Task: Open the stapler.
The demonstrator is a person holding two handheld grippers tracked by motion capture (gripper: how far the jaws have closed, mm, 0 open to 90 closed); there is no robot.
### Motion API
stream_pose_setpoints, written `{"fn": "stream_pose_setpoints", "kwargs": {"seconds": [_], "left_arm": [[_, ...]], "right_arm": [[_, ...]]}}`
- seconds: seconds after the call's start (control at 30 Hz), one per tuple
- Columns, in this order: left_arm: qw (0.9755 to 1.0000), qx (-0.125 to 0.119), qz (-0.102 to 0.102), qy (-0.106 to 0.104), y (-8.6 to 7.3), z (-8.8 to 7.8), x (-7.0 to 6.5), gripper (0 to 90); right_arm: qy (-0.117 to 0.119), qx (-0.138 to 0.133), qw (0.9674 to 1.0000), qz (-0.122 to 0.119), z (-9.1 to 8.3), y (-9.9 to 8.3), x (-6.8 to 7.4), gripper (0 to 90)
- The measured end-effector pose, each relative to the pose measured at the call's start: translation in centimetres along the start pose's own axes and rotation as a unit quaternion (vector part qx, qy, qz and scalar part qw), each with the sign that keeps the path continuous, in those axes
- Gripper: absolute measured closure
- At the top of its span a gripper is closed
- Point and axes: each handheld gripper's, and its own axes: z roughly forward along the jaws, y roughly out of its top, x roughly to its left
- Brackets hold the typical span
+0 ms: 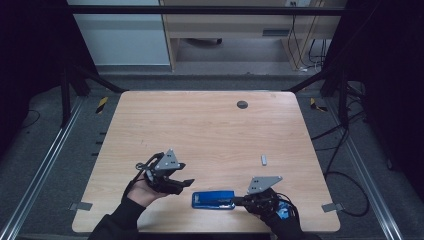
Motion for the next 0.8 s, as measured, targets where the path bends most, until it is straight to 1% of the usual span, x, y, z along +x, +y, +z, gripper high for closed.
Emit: {"fn": "stream_pose_setpoints", "kwargs": {"seconds": [0.03, 0.1, 0.17, 0.37, 0.4, 0.43, 0.53, 0.63, 0.67, 0.8], "left_arm": [[1.0000, -0.002, -0.001, 0.000, 0.0, 0.1, -0.1, 39.0], [1.0000, 0.002, 0.004, -0.003, 0.1, 0.3, -0.2, 39.0], [1.0000, 0.003, 0.003, -0.003, 0.2, 0.5, -0.3, 38.9], [0.9998, 0.011, 0.011, -0.008, 0.3, 1.0, -0.8, 38.9], [0.9996, 0.016, 0.017, -0.013, 0.4, 1.2, -1.1, 38.9], [0.9995, 0.018, 0.019, -0.015, 0.4, 1.3, -1.2, 38.9], [0.9993, 0.024, 0.024, -0.019, 0.6, 1.7, -1.4, 38.9], [0.9992, 0.025, 0.024, -0.021, 0.7, 2.0, -1.6, 38.9], [0.9988, 0.032, 0.029, -0.025, 0.7, 2.2, -1.8, 38.9], [0.9981, 0.039, 0.036, -0.031, 0.9, 2.7, -2.1, 39.1]], "right_arm": [[0.000, 0.004, 1.0000, -0.001, 0.1, 0.0, 0.0, 90.0], [0.001, 0.008, 1.0000, -0.003, 0.2, -0.1, 0.0, 90.0], [0.001, 0.010, 0.9999, -0.002, 0.3, -0.2, 0.0, 90.0], [-0.002, 0.020, 0.9998, -0.005, 0.5, -0.4, 0.2, 90.0], [0.000, 0.020, 0.9998, -0.006, 0.6, -0.5, 0.2, 90.0], [-0.002, 0.021, 0.9998, -0.003, 0.6, -0.6, 0.2, 90.0], [-0.003, 0.024, 0.9997, 0.000, 0.7, -0.7, 0.1, 90.0], [-0.003, 0.025, 0.9997, -0.003, 0.7, -0.7, 0.1, 90.0], [-0.005, 0.029, 0.9996, -0.003, 0.9, -0.7, 0.3, 90.0], [-0.004, 0.033, 0.9994, -0.005, 1.4, -0.7, 0.4, 90.0]]}}
